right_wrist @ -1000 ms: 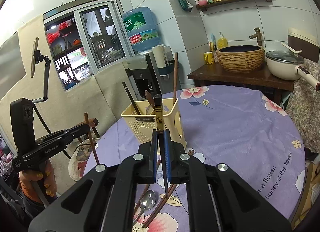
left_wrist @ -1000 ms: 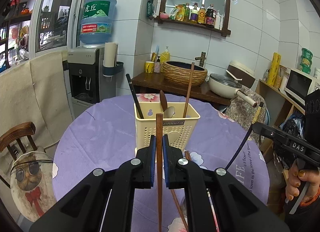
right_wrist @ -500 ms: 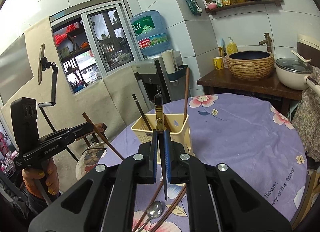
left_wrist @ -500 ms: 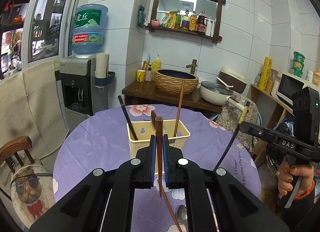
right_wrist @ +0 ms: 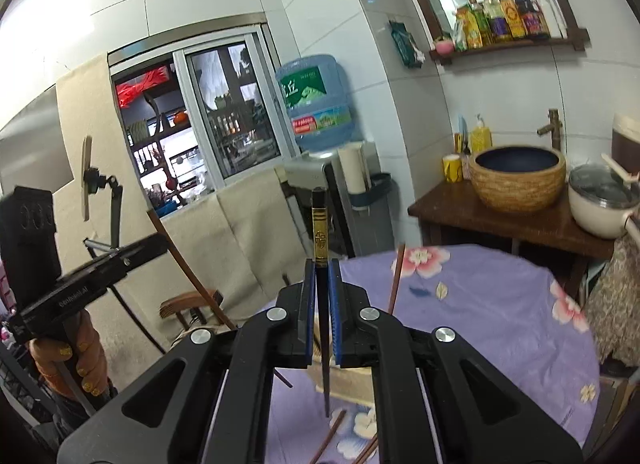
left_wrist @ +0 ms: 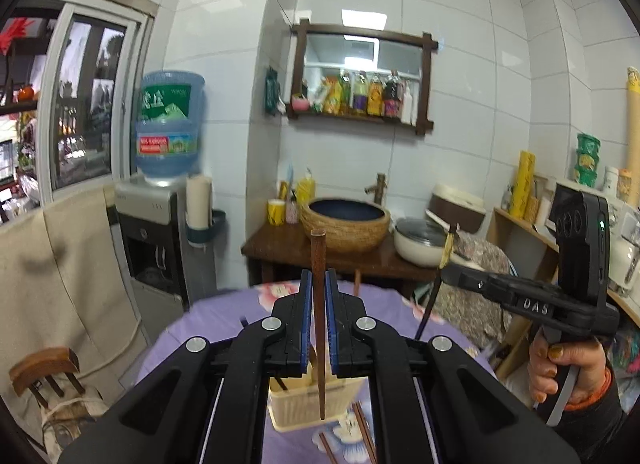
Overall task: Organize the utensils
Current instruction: 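Lift both chopsticks and carry them above the cream holder with both tools, then drop the chopsticks into the holder by opening both tools, then move both open tools back down toward the remaining wooden chopsticks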
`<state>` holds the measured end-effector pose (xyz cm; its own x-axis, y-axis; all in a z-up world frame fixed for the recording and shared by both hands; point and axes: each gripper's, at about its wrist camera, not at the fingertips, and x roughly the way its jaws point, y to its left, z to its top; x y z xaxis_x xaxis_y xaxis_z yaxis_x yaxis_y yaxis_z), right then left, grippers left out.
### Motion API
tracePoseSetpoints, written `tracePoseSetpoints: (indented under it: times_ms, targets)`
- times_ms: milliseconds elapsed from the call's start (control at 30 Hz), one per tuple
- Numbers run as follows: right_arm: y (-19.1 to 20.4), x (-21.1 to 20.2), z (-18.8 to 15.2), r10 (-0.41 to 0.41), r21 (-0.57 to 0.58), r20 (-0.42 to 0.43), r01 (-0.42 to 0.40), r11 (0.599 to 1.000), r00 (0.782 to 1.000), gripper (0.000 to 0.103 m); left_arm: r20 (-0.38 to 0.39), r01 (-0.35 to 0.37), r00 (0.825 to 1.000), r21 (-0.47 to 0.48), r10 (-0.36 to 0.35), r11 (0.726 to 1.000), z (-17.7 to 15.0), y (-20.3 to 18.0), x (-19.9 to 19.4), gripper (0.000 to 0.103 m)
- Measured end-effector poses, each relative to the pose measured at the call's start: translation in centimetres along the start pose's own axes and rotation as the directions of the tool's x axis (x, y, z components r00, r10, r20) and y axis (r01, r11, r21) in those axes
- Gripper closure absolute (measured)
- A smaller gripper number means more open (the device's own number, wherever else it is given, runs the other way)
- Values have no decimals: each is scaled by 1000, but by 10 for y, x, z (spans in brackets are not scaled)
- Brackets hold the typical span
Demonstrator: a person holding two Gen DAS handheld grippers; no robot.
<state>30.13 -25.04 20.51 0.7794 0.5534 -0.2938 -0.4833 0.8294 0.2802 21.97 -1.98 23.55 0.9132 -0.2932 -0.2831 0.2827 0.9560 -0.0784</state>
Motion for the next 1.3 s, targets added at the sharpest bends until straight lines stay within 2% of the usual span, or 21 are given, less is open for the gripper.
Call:
tracePoseSetpoints:
  times_ms: [133, 267, 367, 533, 700, 833, 900, 933, 967, 1000, 1033, 1100, 1167, 1233, 1300]
  targets:
    - [4, 13, 25, -39, -13, 31, 39, 999, 999, 96, 23, -34, 999, -14, 34, 999, 26, 6, 15, 96]
    - [1, 30, 29, -70, -15, 49, 70, 997, 996, 96, -10, -46, 999, -51, 45, 998, 23, 15, 42, 96]
    - [-3, 48, 15, -110, -32, 49, 112, 993, 993, 96, -49, -65, 997, -74, 62, 995, 7, 24, 64, 96]
    - [-20, 78, -16, -115, 7, -7, 115, 993, 993, 100, -105, -87, 991, -82, 79, 993, -27, 30, 90, 96]
    - [-31, 97, -43, -120, 22, -62, 122, 992, 991, 100, -180, -77, 982, -79, 61, 994, -59, 29, 113, 96]
    - [-39, 97, -58, -133, 47, -57, 136, 990, 990, 99, -219, -62, 975, -106, 37, 992, -78, 33, 124, 96]
    - [-41, 96, -64, -137, 43, -61, 140, 989, 989, 98, -223, -54, 974, -112, 28, 992, -85, 34, 125, 87]
    - [-42, 96, -68, -145, 43, -61, 147, 988, 988, 93, -225, -54, 974, -113, 27, 992, -89, 34, 125, 75]
    - [-43, 95, -73, -152, 44, -64, 155, 987, 986, 77, -225, -56, 974, -114, 29, 992, -93, 35, 124, 62]
    - [-45, 93, -79, -157, 50, -68, 160, 986, 985, 65, -222, -60, 974, -115, 33, 992, -97, 35, 122, 56]
    - [-47, 91, -85, -159, 61, -70, 163, 985, 985, 46, -220, -63, 975, -116, 36, 991, -101, 35, 120, 48]
    - [-51, 88, -97, -160, 74, -80, 166, 983, 984, 43, -219, -64, 975, -118, 37, 991, -110, 34, 115, 40]
    - [-53, 85, -112, -190, 64, -101, 196, 978, 977, 35, -221, -67, 975, -121, 39, 990, -123, 33, 108, 23]
    - [-55, 82, -126, -205, 62, -118, 214, 975, 972, 28, -213, -66, 976, -126, 38, 990, -136, 31, 101, 15]
    - [-57, 79, -145, -195, 66, -154, 207, 976, 969, 27, -214, -72, 976, -131, 43, 989, -151, 29, 96, 8]
